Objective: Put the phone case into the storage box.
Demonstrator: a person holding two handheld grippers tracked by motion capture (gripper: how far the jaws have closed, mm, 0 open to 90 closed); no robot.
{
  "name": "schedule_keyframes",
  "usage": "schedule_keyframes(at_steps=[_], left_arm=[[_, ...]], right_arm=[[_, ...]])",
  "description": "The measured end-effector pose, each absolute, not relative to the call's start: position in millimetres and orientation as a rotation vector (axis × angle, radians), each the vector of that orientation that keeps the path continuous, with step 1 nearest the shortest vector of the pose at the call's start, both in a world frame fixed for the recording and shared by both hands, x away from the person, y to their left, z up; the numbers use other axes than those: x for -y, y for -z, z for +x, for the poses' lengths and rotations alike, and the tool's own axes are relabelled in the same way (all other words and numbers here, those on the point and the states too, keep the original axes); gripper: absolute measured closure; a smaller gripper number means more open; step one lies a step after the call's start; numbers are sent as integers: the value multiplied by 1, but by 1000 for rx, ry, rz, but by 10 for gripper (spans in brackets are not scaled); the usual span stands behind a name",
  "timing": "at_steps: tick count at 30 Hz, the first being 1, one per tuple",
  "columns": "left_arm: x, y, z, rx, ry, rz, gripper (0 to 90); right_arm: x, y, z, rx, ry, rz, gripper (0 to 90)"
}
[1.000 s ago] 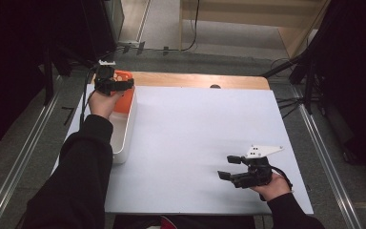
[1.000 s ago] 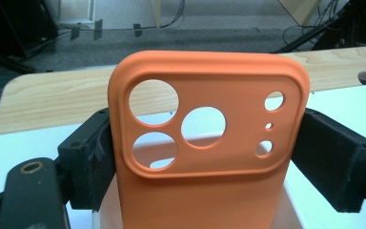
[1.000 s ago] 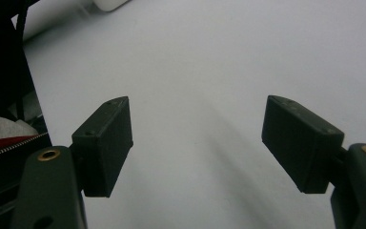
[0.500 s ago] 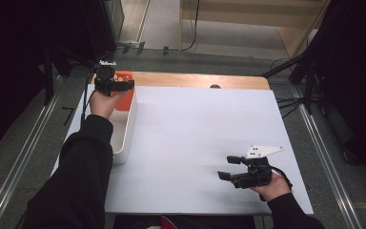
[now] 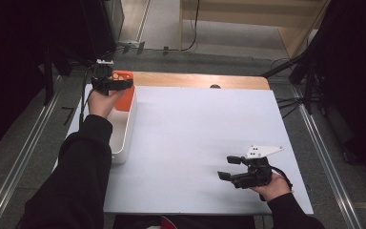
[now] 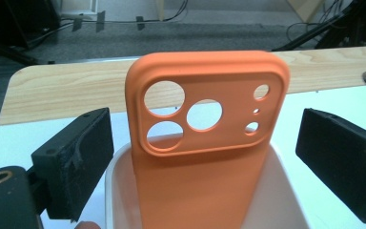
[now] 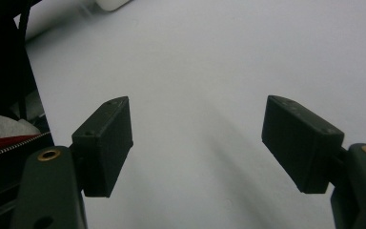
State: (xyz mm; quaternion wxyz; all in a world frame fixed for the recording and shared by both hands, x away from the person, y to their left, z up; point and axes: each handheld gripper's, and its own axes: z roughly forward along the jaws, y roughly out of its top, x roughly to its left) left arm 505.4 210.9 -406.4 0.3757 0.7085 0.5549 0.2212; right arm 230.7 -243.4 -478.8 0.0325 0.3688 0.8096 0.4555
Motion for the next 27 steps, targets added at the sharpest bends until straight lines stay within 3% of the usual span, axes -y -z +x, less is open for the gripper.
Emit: schedule_keyframes(at_steps=[27], left_arm=[[-222,376,479,-1395,-433,1815,58]], right_arm=[[243,479,234,-2496,-1401,1128,247]])
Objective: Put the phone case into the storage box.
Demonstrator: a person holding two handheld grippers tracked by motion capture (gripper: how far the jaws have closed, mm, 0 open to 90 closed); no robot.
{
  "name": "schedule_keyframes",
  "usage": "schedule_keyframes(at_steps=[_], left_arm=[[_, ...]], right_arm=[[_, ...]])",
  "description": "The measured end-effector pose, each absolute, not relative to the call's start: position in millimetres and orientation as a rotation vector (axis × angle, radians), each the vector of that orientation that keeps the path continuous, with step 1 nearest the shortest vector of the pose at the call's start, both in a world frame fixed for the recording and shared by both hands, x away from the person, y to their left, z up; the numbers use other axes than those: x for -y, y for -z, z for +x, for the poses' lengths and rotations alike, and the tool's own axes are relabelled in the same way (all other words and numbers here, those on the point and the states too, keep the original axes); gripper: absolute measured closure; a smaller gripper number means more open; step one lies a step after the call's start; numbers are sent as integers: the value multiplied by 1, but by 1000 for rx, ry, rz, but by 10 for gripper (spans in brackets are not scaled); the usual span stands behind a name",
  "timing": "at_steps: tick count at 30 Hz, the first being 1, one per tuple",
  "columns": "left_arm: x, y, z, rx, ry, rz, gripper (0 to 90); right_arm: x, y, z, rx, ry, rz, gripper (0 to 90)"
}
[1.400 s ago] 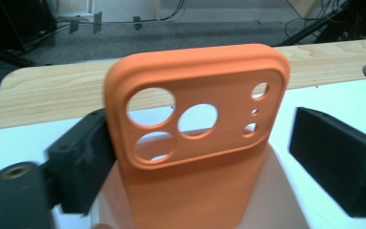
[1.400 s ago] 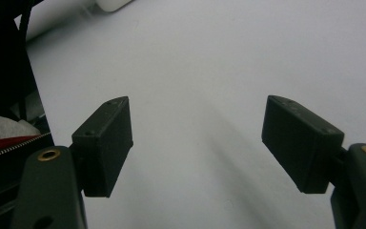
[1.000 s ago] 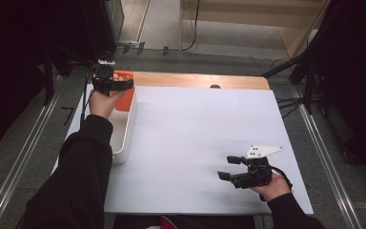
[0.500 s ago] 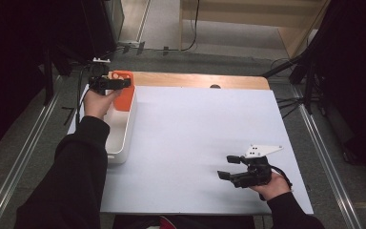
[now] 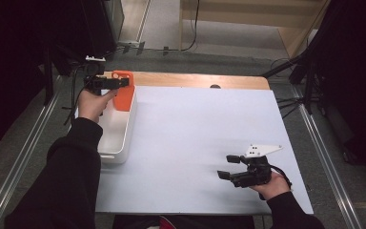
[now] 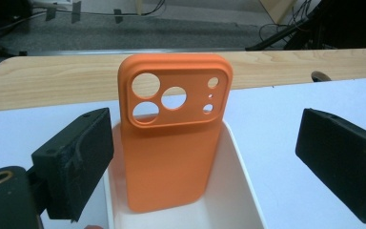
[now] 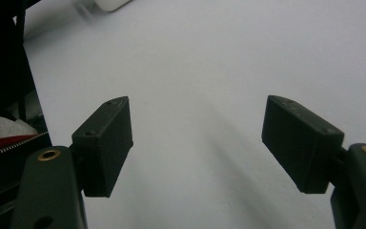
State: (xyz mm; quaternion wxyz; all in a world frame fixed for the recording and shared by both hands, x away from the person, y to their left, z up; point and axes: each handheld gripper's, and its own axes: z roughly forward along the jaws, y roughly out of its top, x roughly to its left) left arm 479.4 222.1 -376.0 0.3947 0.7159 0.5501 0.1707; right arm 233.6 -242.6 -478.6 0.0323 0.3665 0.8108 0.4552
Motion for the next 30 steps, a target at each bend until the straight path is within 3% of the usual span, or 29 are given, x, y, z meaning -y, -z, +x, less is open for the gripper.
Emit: schedule_keyframes(at_steps=[30], left_arm=[[-215,348,449,-1204,-320,1924,71]], right_arm=[[243,478,233,-2495,-1408,1117,247]])
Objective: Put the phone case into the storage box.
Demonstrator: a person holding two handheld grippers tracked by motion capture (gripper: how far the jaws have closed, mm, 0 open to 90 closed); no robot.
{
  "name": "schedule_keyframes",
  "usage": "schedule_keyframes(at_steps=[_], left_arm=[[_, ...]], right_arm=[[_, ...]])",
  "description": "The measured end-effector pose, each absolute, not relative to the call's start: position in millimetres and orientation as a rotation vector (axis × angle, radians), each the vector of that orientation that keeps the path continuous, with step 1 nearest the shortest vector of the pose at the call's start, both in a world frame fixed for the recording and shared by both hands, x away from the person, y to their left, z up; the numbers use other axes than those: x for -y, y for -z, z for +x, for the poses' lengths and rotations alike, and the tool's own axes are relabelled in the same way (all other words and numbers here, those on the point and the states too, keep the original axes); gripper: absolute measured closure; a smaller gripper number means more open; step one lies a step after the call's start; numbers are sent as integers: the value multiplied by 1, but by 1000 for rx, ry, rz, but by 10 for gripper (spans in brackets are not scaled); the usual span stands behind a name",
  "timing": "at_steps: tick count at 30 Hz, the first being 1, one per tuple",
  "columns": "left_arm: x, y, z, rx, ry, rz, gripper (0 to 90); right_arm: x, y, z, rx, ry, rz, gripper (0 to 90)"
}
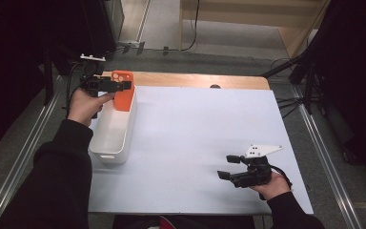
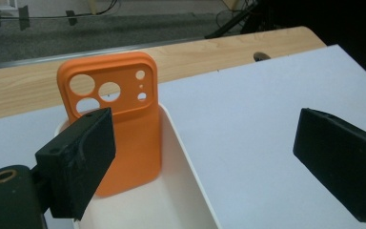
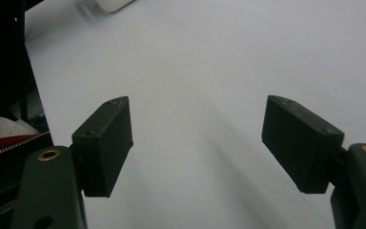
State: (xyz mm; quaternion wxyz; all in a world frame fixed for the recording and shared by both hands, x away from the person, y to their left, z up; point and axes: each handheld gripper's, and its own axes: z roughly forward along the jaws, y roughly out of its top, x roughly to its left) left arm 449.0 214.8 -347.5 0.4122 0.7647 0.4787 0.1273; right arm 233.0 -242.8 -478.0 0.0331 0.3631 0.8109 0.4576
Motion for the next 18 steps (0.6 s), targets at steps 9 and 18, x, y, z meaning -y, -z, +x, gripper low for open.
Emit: schedule_keyframes(at_steps=[9,18], left_arm=[[-206,342,438,-1092,-284,1960,71],[-201,337,428,-1014,-245,1973,71]], right_arm=[[243,478,233,-2495,-1411,1112,247],[243,478,233,-2496,-1413,1113,247]])
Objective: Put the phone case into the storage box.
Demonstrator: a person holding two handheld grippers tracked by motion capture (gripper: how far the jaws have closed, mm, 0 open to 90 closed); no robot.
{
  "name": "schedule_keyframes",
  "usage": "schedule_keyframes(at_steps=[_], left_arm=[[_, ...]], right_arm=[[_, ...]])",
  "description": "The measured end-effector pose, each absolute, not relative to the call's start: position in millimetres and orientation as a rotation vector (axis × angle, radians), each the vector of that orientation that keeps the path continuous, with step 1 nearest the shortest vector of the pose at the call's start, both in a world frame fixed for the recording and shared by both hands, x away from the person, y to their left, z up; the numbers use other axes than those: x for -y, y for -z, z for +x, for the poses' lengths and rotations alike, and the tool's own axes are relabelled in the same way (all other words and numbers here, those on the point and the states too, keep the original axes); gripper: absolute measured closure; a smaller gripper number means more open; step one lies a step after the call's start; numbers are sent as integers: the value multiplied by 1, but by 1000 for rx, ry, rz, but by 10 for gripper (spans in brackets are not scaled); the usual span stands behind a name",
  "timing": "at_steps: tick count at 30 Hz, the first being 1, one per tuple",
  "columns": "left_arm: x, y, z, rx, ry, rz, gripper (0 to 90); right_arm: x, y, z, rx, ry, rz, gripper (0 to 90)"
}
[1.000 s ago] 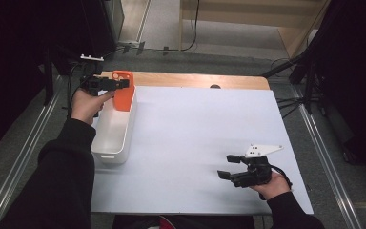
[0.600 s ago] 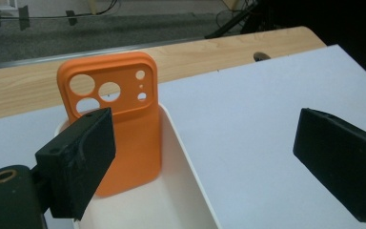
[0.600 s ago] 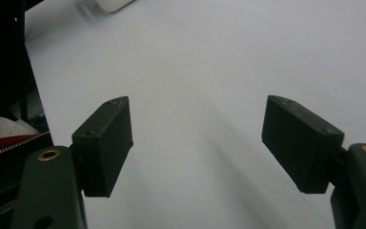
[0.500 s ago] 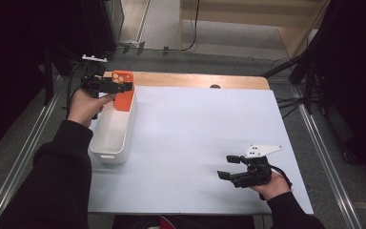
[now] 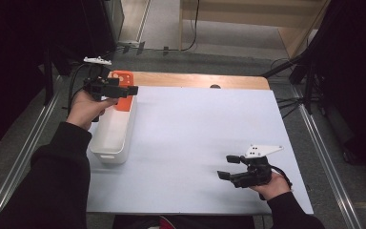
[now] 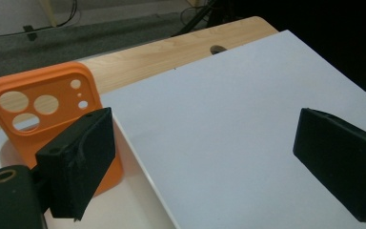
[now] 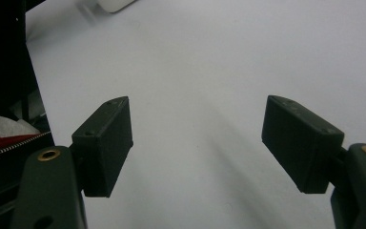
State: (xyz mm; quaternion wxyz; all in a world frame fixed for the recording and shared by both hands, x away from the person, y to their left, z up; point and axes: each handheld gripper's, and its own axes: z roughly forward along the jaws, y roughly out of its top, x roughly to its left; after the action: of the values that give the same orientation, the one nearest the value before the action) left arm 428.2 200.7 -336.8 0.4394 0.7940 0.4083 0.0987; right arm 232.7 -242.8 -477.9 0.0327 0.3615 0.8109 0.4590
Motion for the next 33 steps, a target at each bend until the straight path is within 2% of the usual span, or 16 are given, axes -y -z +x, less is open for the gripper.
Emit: schedule_keyframes(at_steps=[13,33], left_arm=[[-191,338,414,-897,-207,2003,71],[-182,350,394,-843,-191,2023,71]], right_arm=[[243,478,233,-2494,-1414,1110,247],[243,478,233,-2495,-1417,1110,247]])
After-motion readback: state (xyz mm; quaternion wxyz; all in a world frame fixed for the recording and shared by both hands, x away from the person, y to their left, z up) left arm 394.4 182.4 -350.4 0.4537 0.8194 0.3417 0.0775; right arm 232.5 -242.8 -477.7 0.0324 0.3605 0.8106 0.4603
